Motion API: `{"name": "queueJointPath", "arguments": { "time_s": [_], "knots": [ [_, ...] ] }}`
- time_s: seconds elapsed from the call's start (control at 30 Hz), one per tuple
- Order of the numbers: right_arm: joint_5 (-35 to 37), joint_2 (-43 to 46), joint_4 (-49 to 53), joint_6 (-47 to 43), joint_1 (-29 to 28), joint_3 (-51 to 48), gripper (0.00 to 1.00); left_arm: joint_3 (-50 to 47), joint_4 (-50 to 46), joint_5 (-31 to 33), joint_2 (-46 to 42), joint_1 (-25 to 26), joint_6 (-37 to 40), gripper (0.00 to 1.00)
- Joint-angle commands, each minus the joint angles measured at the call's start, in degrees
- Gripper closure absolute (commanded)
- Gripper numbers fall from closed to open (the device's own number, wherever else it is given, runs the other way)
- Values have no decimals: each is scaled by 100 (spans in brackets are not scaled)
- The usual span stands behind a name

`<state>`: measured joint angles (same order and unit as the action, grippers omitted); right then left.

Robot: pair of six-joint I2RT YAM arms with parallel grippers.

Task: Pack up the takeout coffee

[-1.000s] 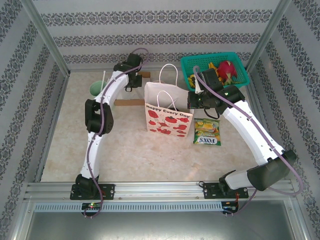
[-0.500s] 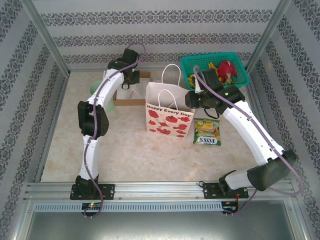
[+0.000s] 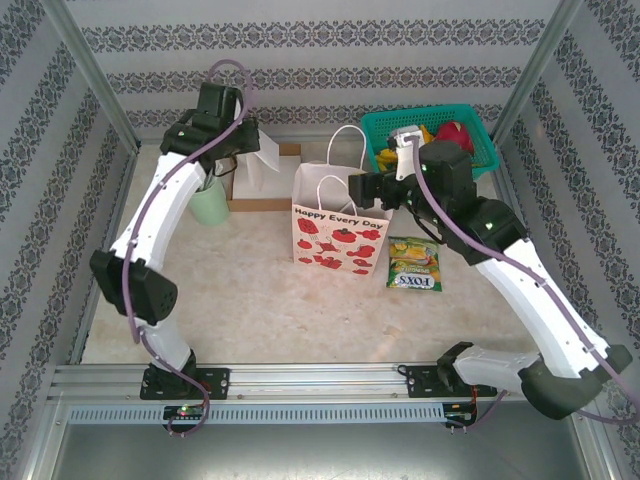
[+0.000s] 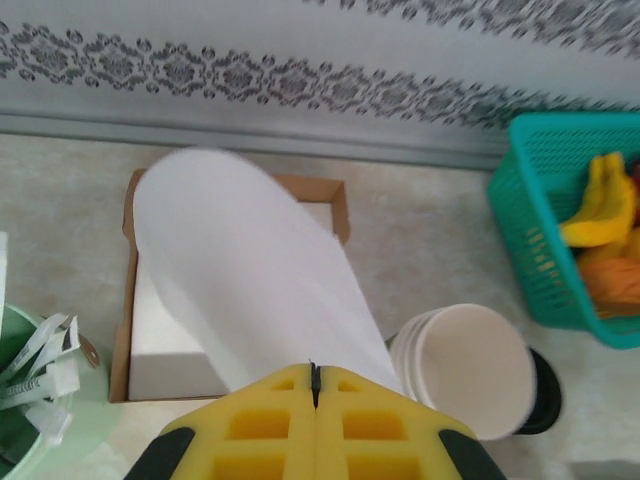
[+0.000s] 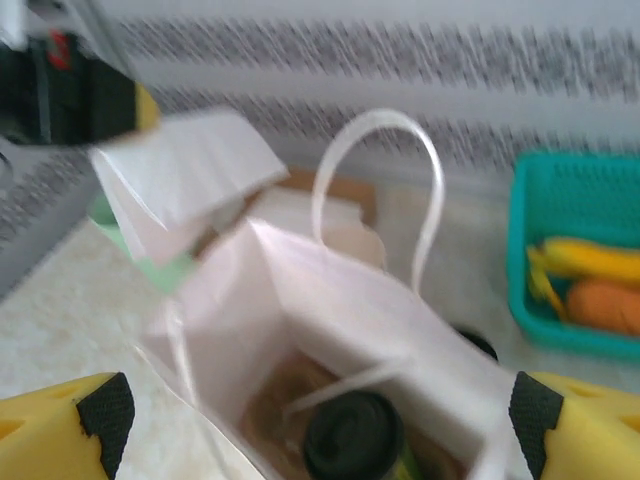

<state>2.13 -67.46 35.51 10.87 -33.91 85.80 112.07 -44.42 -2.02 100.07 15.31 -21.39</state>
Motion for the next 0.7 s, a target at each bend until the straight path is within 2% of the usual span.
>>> {"name": "queueJointPath", "arguments": {
  "time_s": [0.0,0.1,0.2,0.27,0.37,0.53,0.67],
  "knots": [
    [-360,-171,-1197,-1125,-240,11,2,-299,479,-236,-489,45,-572,100],
    [-516,-706,-1287,-2024,-624,506,2,-451,583,-282,-760,130,-870,100],
    [-302,-1319,-1629,-2868,-1012,860,2,-614,718,-283,-924,183,-1072,100],
    [-181,-1664,-1865,-3013,-1082,1014,2,-686,713,-315,-924,189,-1079,100],
    [-323,-1991,-1836,-2878,-1101,1224,2,-820,395,158,-793,177,-1011,100],
    [-85,-1912,-1923,-2700,-1135,872,2,-1311,-90,502,-396,158,-854,57],
    [240,-1550,-2009,-2536,-1136,394,2,-2678,577,488,-728,164,-735,16]
  ]
}}
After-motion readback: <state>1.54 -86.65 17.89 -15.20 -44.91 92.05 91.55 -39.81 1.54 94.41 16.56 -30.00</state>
